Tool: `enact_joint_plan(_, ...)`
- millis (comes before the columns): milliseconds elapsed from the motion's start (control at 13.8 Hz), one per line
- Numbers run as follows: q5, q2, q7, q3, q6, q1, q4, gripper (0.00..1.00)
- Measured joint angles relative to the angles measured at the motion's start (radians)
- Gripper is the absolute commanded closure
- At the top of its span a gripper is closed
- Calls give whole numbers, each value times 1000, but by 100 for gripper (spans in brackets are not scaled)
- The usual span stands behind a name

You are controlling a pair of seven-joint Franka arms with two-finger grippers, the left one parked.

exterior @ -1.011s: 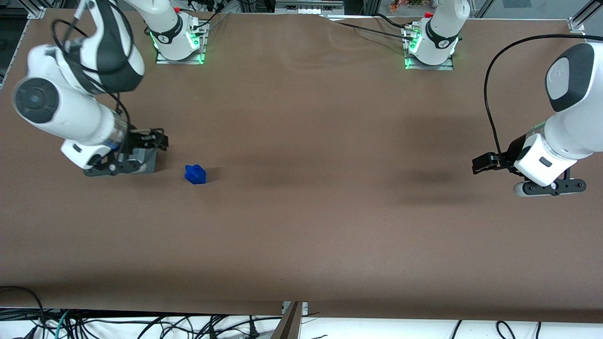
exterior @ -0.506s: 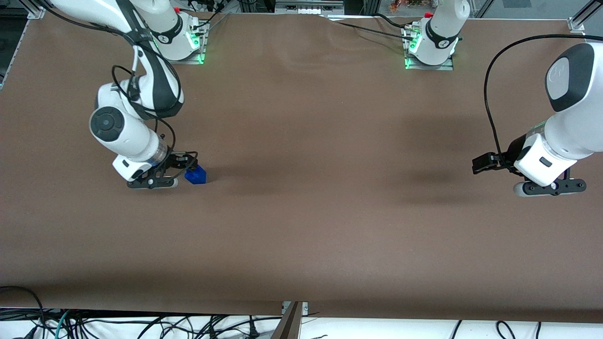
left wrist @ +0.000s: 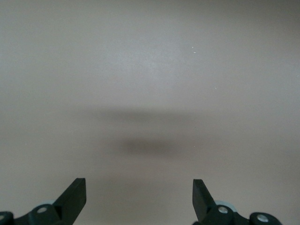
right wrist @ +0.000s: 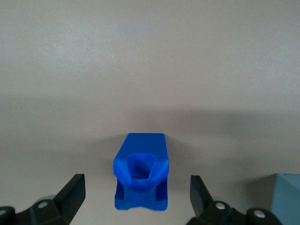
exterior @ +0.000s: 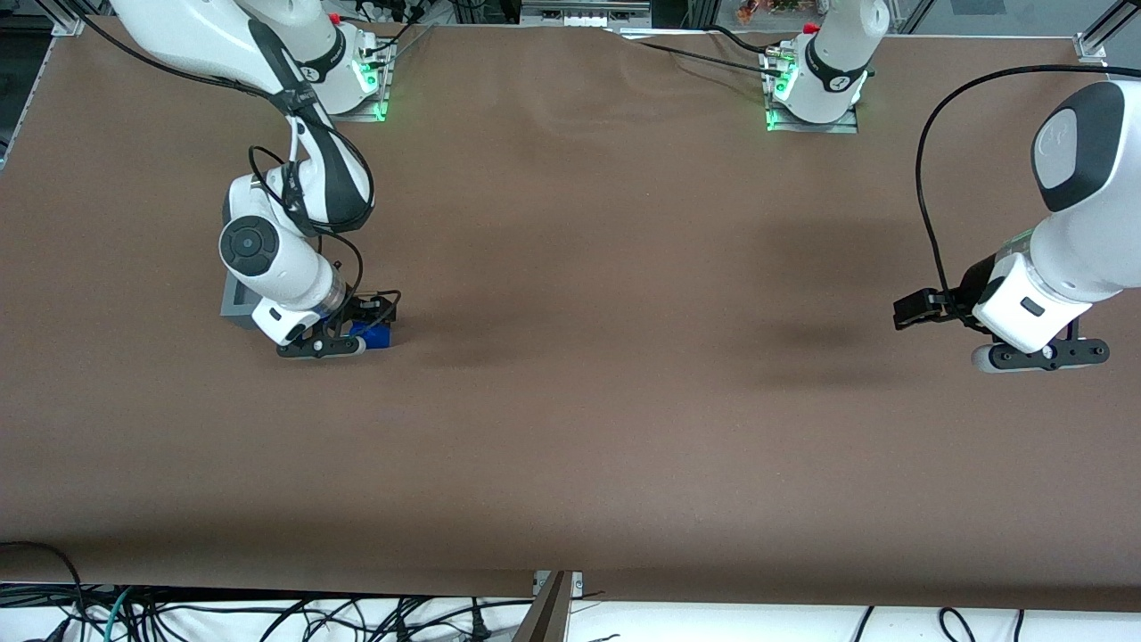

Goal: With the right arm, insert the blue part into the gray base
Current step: 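Lower the right gripper and close it on the blue block, then lift the blue block and carry it over the gray base's hole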

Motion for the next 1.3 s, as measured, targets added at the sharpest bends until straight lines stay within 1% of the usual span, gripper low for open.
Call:
enact_joint_plan(72,0,9,0,0,9,0,-1,2)
enact_joint_plan(144,0,17,0,-1,15,0,-1,11)
enact_joint_plan(217,0,23,0,-1,18,0,-1,28)
enact_joint_plan(289,0,28,0,-2,20,0,-1,47)
enact_joint_plan(361,0,30,0,-3,20,0,-1,62)
enact_joint_plan(433,0,30,0,-3,20,0,-1,72)
enact_joint_plan(506,0,30,-1,-3,20,0,-1,79)
enact_joint_plan(578,0,30,-2,-3,21,0,-1,81)
enact_joint_plan(794,0,25,-10,-3,24,0,4,81)
enact_joint_plan(939,0,-2,-12,-4,-22,0,18,80)
enact_joint_plan(1156,-1,-86,-50,-30,-242,0,83,80)
enact_joint_plan(1300,-1,-147,-133,-98,-385,-1,125,80)
